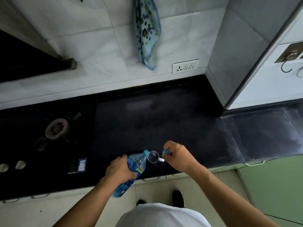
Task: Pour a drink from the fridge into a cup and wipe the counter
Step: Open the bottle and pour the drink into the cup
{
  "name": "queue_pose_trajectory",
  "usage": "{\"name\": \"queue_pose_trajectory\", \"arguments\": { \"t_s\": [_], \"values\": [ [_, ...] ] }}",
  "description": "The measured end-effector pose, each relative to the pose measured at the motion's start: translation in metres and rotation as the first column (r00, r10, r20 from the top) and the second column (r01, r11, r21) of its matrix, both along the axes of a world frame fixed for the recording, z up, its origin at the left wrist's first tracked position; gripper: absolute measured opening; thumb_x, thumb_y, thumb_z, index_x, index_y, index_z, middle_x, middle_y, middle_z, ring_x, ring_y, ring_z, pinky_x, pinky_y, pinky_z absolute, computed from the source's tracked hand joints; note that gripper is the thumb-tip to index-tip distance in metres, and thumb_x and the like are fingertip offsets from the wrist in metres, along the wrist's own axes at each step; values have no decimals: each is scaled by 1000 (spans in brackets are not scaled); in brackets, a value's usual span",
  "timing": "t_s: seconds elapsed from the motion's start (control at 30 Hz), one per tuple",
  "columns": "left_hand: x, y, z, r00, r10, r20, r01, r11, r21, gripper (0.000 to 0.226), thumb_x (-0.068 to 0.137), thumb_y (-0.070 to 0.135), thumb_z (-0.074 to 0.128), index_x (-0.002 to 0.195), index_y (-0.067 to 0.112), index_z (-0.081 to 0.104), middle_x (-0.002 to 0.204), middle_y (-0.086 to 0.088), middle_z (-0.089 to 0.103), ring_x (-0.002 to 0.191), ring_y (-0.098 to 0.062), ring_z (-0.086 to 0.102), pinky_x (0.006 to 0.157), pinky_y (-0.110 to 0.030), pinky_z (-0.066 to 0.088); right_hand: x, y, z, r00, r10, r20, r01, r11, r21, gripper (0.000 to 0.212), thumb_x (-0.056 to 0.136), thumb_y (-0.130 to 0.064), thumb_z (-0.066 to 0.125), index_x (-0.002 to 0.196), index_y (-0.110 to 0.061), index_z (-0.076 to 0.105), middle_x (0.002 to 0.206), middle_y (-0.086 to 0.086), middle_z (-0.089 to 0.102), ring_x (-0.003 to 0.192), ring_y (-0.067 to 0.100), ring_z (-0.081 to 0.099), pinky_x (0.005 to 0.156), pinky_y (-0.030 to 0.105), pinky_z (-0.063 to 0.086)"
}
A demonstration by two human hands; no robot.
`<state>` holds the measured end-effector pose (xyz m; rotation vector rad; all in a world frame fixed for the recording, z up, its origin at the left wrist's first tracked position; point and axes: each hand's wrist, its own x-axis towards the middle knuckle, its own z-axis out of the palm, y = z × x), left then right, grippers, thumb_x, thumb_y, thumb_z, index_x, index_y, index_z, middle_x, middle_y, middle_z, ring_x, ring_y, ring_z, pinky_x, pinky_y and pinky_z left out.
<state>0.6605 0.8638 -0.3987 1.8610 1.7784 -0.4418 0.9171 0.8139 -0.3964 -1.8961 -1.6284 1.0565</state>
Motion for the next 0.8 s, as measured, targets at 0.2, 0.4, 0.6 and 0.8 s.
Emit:
{"name": "queue_pose_trajectory", "arguments": {
  "t_s": [0.2, 0.4, 0.6, 0.8],
  "values": [
    [-2, 2, 3, 1000, -10, -13, 9, 1000, -22, 64, 54, 48, 81, 106, 24, 52, 118, 2, 58, 110, -21, 59, 89, -39, 55, -9, 11, 0, 998, 55, 14, -54, 998, -23, 13, 91, -25, 64, 96, -24, 52, 90, 0, 58, 68, 11, 56, 53, 19, 44],
    [-3, 2, 1, 995, -63, -75, 62, 998, -21, 73, 60, 50, 79, 121, 24, 50, 129, 1, 55, 119, -23, 55, 95, -41, 52, -16, 19, 2, 998, 62, 19, -62, 998, -23, 13, 91, -26, 64, 96, -24, 52, 89, 0, 59, 66, 11, 55, 53, 20, 44],
    [-2, 1, 2, 984, -119, -129, 118, 993, -14, 80, 64, 51, 79, 132, 24, 46, 136, -1, 51, 125, -25, 50, 100, -43, 48, -17, 17, 1, 998, 55, 9, -55, 997, -46, 11, 91, -26, 63, 96, -23, 54, 88, 1, 60, 64, 11, 55, 53, 22, 45],
    [-5, 4, 0, 993, -77, -92, 74, 996, -42, 84, 62, 49, 80, 134, 23, 45, 137, 0, 51, 126, -24, 50, 100, -42, 49, -20, 17, 2, 999, 49, -1, -49, 997, -64, 12, 91, -24, 63, 98, -21, 55, 88, 2, 61, 64, 12, 57, 54, 25, 48]
  ]
}}
